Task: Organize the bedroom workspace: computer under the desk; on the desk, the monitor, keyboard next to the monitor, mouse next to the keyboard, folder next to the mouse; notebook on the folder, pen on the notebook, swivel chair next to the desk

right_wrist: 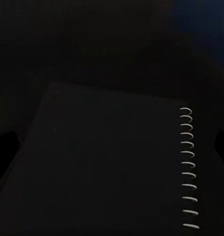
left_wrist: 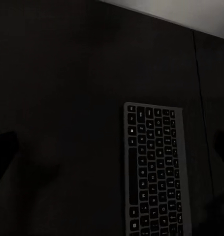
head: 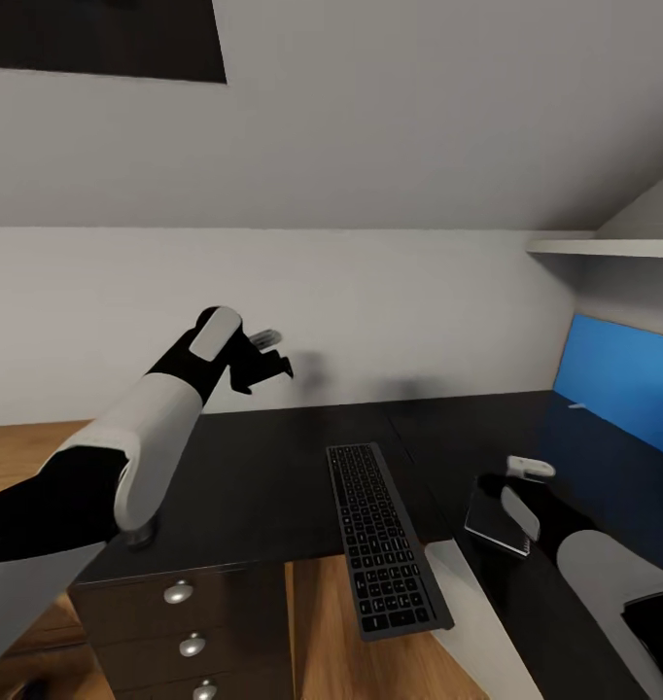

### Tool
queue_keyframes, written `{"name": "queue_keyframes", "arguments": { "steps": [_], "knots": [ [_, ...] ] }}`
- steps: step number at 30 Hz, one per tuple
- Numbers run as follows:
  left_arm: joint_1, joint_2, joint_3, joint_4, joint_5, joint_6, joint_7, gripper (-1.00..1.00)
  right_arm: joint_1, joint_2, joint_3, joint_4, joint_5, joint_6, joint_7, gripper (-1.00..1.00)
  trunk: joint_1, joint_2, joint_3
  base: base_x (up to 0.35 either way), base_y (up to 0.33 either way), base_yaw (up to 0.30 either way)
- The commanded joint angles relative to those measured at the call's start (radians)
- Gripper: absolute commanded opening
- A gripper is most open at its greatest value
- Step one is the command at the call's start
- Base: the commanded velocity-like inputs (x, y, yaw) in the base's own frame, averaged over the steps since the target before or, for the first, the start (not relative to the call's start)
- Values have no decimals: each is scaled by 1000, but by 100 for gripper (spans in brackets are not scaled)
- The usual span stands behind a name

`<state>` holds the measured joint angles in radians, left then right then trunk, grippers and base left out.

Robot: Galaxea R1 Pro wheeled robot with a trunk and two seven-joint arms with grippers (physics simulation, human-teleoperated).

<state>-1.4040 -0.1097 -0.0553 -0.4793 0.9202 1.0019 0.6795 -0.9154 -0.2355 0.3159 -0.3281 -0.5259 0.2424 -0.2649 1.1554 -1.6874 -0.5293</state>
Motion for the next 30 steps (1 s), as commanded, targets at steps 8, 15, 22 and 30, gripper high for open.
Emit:
{"name": "queue_keyframes", "arguments": {
  "steps": [8,15,22,30],
  "knots": [
    [-2,23,-7,0,10,0,6,100,0,-23,-123,-5,-8,0,1,100,0,-1,-1,0,0,0],
    [-3,22,-8,0,9,0,6,100,0,-45,-156,-6,-9,-1,2,100,0,-1,-1,0,0,0],
    [-3,24,-7,1,8,0,7,100,0,-63,-186,-6,-19,-21,11,100,4,-8,-4,0,0,0],
    [-3,20,-9,1,6,-2,15,100,0,-93,-304,0,-33,-33,53,100,31,-57,-26,0,0,0]
  ]
}}
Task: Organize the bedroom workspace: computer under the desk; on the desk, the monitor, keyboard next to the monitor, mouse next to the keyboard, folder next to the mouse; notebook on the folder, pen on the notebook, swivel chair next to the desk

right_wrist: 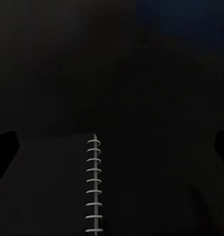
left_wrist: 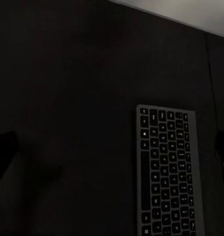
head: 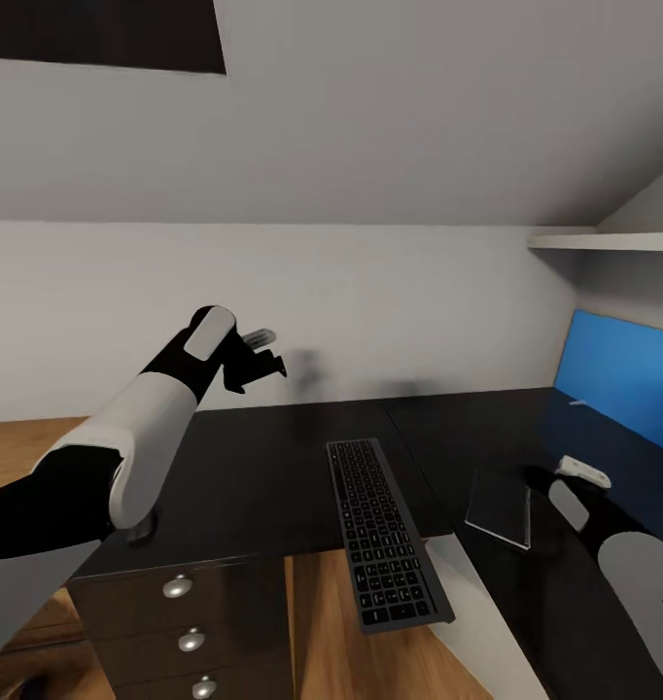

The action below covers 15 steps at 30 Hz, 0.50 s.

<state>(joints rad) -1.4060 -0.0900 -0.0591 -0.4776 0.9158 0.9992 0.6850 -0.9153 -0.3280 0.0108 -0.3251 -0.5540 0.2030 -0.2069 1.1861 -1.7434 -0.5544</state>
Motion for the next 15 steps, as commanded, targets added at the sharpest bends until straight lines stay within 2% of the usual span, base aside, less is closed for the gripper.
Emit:
{"name": "queue_keyframes", "arguments": {
  "steps": [1,4,9,15],
  "knots": [
    [-1,0,-5,-1,11,1,9,100,0,-2,-4,-2,-5,6,-4,100,0,-1,-1,0,0,0],
    [-1,0,-5,-1,14,1,10,100,0,-6,-18,-2,-6,7,-1,100,0,-1,-1,0,0,0],
    [-1,1,-5,-1,13,1,10,100,0,-4,-16,-1,-1,8,-1,100,0,-1,-1,0,0,0],
    [-1,0,-6,-1,4,1,10,100,0,1,-11,0,3,10,-2,100,23,-43,-20,0,0,0]
  ]
}}
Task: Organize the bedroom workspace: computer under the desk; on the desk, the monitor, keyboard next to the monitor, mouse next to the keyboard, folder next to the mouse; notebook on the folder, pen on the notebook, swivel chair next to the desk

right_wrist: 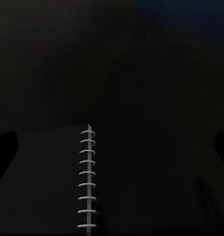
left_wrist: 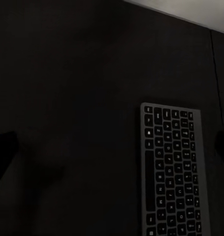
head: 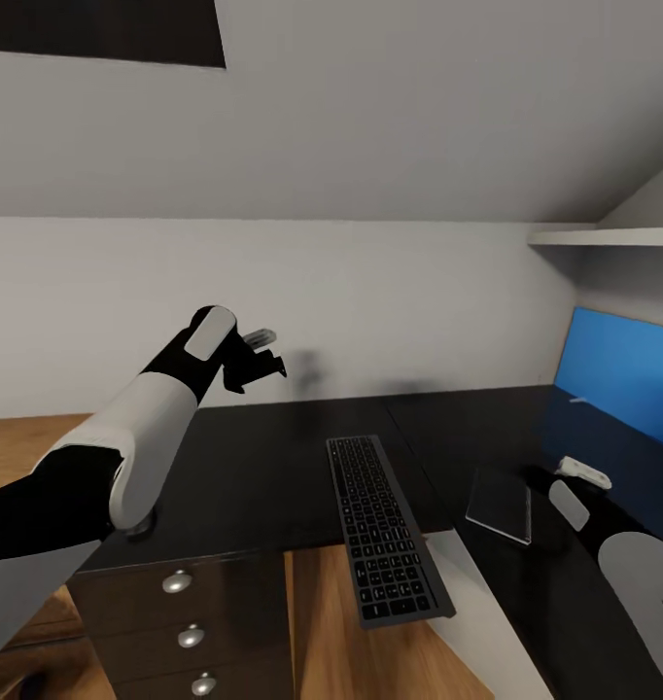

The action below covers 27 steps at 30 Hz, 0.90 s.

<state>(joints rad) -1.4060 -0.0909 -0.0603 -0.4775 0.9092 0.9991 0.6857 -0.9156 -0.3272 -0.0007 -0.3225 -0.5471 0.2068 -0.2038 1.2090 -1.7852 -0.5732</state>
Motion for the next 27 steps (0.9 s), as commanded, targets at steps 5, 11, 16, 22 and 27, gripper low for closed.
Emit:
{"name": "queue_keyframes", "arguments": {
  "steps": [5,11,16,22,27],
  "knots": [
    [-1,0,-5,-1,8,1,9,100,0,0,1,-3,-4,6,-5,100,19,-36,-17,0,0,0],
    [-1,0,-6,-1,8,1,9,100,0,3,41,-3,-4,10,-5,100,42,-78,-36,0,0,0],
    [-1,0,-6,-1,10,1,9,100,0,14,65,-5,-4,20,-5,100,50,-92,-42,0,0,0],
    [-1,0,-6,-1,12,1,9,100,0,40,121,-5,-4,22,-5,100,50,-92,-42,0,0,0],
    [-1,2,-6,-1,11,1,9,100,0,47,140,-4,-4,22,-5,100,50,-92,-42,0,0,0]
  ]
}}
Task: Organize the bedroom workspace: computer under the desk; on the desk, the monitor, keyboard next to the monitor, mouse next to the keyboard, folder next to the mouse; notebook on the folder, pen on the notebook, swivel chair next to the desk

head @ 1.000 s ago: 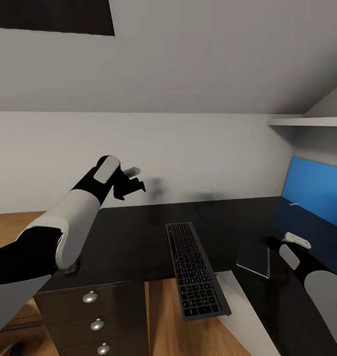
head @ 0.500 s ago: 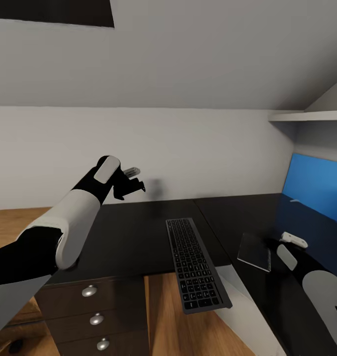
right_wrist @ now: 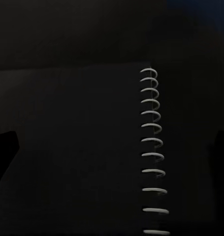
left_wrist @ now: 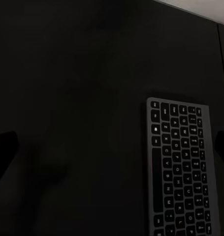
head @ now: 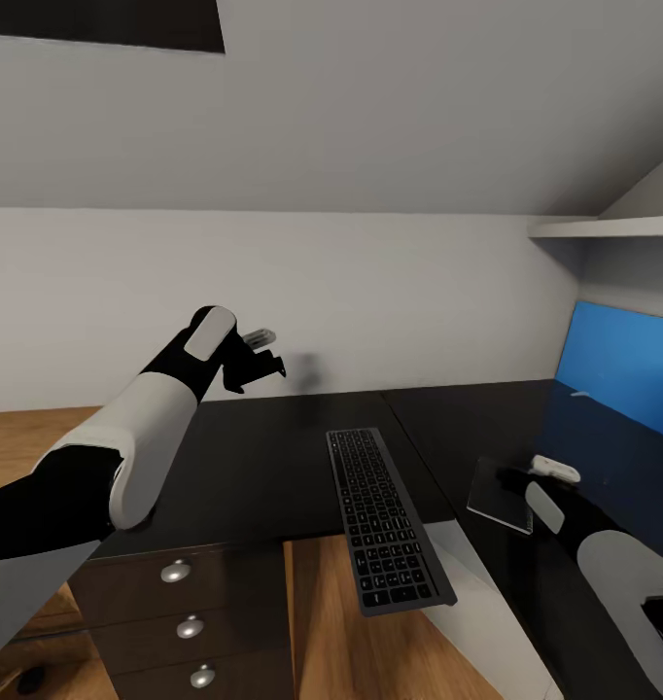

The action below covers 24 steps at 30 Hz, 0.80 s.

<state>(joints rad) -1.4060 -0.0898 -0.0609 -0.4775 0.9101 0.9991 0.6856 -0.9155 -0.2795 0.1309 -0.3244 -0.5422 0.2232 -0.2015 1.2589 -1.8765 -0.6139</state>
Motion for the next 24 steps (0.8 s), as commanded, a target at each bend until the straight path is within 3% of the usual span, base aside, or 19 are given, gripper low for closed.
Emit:
{"name": "queue_keyframes", "arguments": {
  "steps": [1,13,24],
  "knots": [
    [-1,1,-5,-1,10,1,9,100,0,-1,10,-2,-9,5,-7,100,0,-1,-1,0,0,0],
    [-1,1,-8,-1,8,1,9,100,0,0,12,-5,-9,5,-7,100,15,-29,-14,0,0,0],
    [-1,2,-9,-1,8,0,7,100,0,0,12,-4,-7,5,-7,100,15,-29,-14,0,0,0]
  ]
}}
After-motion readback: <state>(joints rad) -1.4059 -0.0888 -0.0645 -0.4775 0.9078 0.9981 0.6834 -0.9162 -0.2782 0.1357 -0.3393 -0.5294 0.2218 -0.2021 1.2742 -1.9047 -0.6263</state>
